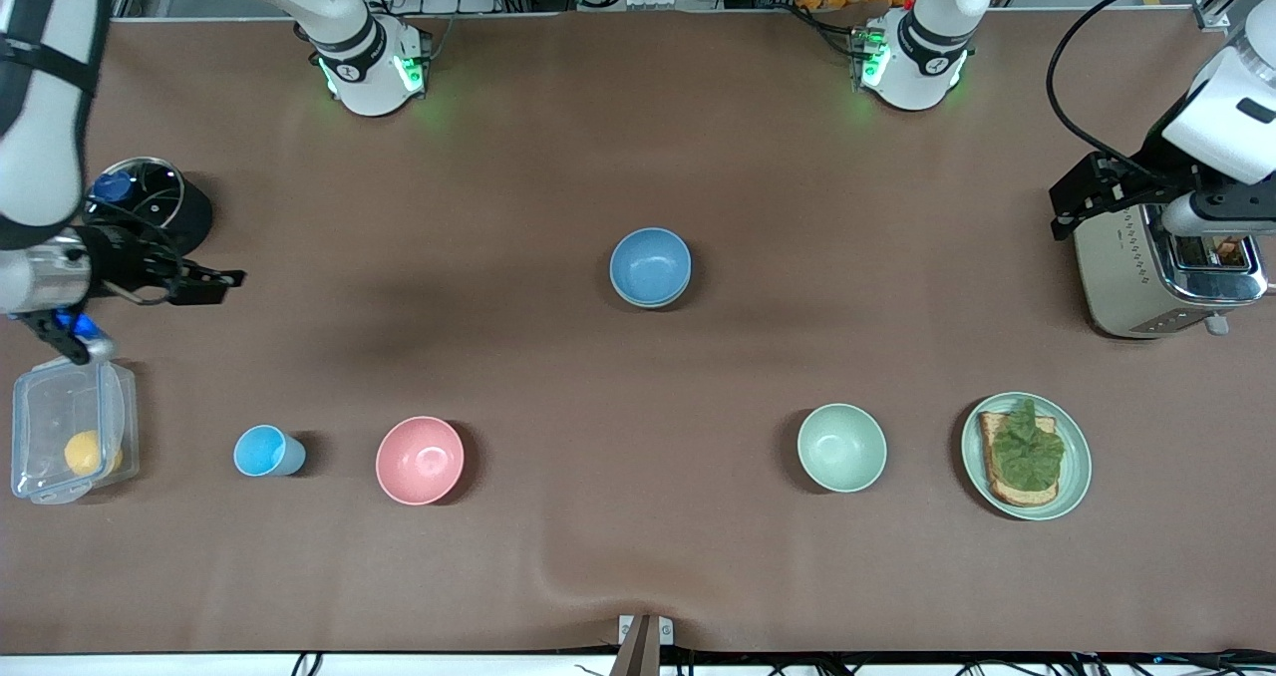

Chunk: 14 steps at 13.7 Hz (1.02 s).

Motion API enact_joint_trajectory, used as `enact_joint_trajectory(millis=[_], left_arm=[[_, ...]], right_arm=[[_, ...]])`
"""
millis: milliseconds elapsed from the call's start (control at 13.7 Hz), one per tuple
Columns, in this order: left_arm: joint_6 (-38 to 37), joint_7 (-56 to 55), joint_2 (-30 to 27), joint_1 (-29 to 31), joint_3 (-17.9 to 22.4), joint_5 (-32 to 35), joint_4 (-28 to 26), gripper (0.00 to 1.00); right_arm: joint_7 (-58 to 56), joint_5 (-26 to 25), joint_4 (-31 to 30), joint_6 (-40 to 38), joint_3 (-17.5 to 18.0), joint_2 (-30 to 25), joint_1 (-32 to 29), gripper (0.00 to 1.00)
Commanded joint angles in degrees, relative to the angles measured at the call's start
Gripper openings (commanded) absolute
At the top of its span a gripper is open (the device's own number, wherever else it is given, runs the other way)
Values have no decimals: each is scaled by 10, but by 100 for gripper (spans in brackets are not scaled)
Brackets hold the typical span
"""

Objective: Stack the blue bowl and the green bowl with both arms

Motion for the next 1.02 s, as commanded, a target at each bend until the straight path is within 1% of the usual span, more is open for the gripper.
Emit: enact_joint_trajectory(millis=[0,73,146,218,291,364,510,728,946], left_arm=[[-14,2,-15,-13,6,10,-6,100],[-14,1,-15,-15,6,10,-6,100],[-14,0,-15,-18,6,10,-6,100],[-14,-2,-15,-19,5,10,-6,100],[-14,-2,-15,-20,5,10,-8,100],[-15,-2,-16,-20,5,10,-8,100],[-15,-3,-18,-28,6,10,-11,100],[-15,-4,-21,-28,9,10,-12,100],[-17,-3,-22,-27,12,10,-12,100]], right_arm=[[-74,-16,9,-8,17,-20,-54,100],[-91,-26,9,-8,33,-26,-80,100],[-108,-56,9,-7,80,-37,-120,100],[-116,-105,9,-3,147,-56,-167,100],[-116,-136,9,4,203,-72,-204,100],[-116,-150,8,23,236,-89,-221,100],[-116,-149,5,38,260,-117,-231,100],[-116,-151,3,40,332,-150,-274,100],[-109,-159,3,57,364,-173,-280,100]])
